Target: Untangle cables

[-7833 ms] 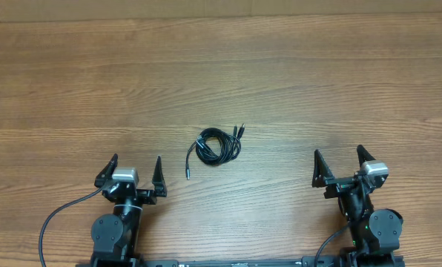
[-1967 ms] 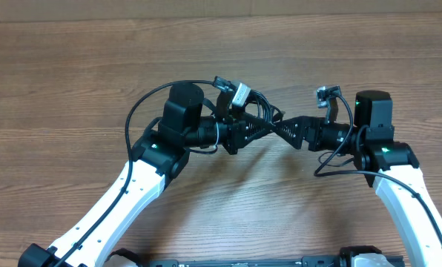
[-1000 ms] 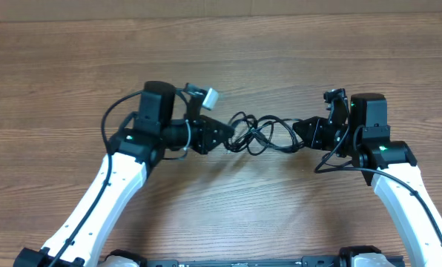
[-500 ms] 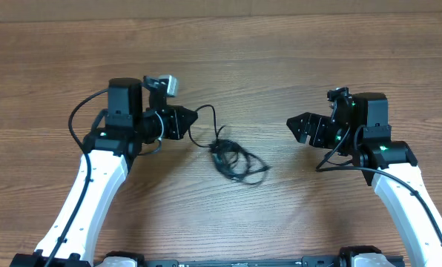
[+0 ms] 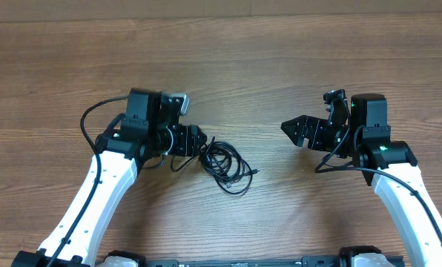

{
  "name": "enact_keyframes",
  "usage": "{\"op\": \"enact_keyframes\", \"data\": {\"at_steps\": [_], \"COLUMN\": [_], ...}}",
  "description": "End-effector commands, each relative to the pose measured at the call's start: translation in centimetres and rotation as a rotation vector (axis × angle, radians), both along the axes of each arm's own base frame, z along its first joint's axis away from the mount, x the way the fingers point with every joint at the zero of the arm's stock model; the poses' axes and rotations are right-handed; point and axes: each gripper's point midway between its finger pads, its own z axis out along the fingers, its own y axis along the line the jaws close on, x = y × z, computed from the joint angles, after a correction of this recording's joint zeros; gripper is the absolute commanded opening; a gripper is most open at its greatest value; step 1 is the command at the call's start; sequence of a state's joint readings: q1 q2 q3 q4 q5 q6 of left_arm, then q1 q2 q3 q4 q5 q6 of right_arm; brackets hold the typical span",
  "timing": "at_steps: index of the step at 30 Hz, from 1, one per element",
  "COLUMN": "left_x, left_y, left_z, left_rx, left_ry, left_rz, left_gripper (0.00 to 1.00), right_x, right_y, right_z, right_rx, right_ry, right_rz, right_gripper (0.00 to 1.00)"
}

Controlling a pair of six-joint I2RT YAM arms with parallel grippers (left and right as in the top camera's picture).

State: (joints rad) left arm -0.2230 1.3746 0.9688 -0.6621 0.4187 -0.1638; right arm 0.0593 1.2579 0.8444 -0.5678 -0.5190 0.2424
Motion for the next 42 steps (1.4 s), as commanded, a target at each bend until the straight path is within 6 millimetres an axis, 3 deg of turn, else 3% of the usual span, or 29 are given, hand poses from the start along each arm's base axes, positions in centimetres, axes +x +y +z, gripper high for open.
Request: {"op": "enact_keyframes", "data": {"at_steps": [1, 4, 9, 10, 12, 17, 21, 25, 35, 37, 39, 40, 42], "left_x": [-0.5, -0.8, -0.2, 0.2, 1.2, 2.9, 1.6, -0.8, -5.2, -5.7, -5.5, -5.4, -4.2], "left_y": [1.3, 0.9, -1.6, -2.4, -3.1, -3.3, -4.3, -4.8, -6.1, -6.2, -6.4, -6.5, -6.9], "left_z": [-0.9, -1.4, -0.7, -0.3, 0.4, 1.0, 0.4, -1.6, -10.0, -11.0, -11.1, -10.9, -9.6], "left_rx": [0.087, 0.084, 0.08, 0.09, 0.111, 0.209, 0.212, 0.236, 0.194, 0.205, 0.204, 0.2, 0.186], "left_ry": [0.021, 0.019, -0.11, -0.167, -0.248, -0.35, -0.322, -0.227, 0.093, 0.125, 0.12, 0.111, 0.073], "left_rz": [0.012, -0.028, -0.192, -0.234, -0.262, -0.236, -0.279, -0.334, -0.452, -0.464, -0.465, -0.463, -0.444], "left_gripper": [0.67, 0.65, 0.6, 0.61, 0.74, 0.76, 0.67, 0.64, 0.66, 0.56, 0.2, 0.08, 0.04], "right_x": [0.6, 0.6, 0.6, 0.6, 0.6, 0.6, 0.6, 0.6, 0.6, 0.6, 0.6, 0.6, 0.6], "right_y": [-0.2, -0.2, -0.2, -0.2, -0.2, -0.2, -0.2, -0.2, -0.2, -0.2, -0.2, -0.2, -0.2], "right_z": [0.7, 0.7, 0.7, 0.7, 0.7, 0.7, 0.7, 0.7, 0.7, 0.8, 0.8, 0.8, 0.8], "right_rx": [-0.008, -0.007, -0.007, -0.008, -0.008, -0.008, -0.008, -0.008, -0.008, -0.008, -0.007, -0.007, -0.007], "right_ry": [-0.025, -0.025, -0.025, -0.025, -0.025, -0.025, -0.026, -0.026, -0.026, -0.028, -0.029, -0.029, -0.03], "right_rz": [-0.006, -0.005, -0.005, -0.006, -0.006, -0.006, -0.006, -0.006, -0.006, -0.006, -0.006, -0.006, -0.006], "right_gripper": [0.88, 0.88, 0.88, 0.88, 0.88, 0.88, 0.88, 0.88, 0.88, 0.88, 0.88, 0.88, 0.88]}}
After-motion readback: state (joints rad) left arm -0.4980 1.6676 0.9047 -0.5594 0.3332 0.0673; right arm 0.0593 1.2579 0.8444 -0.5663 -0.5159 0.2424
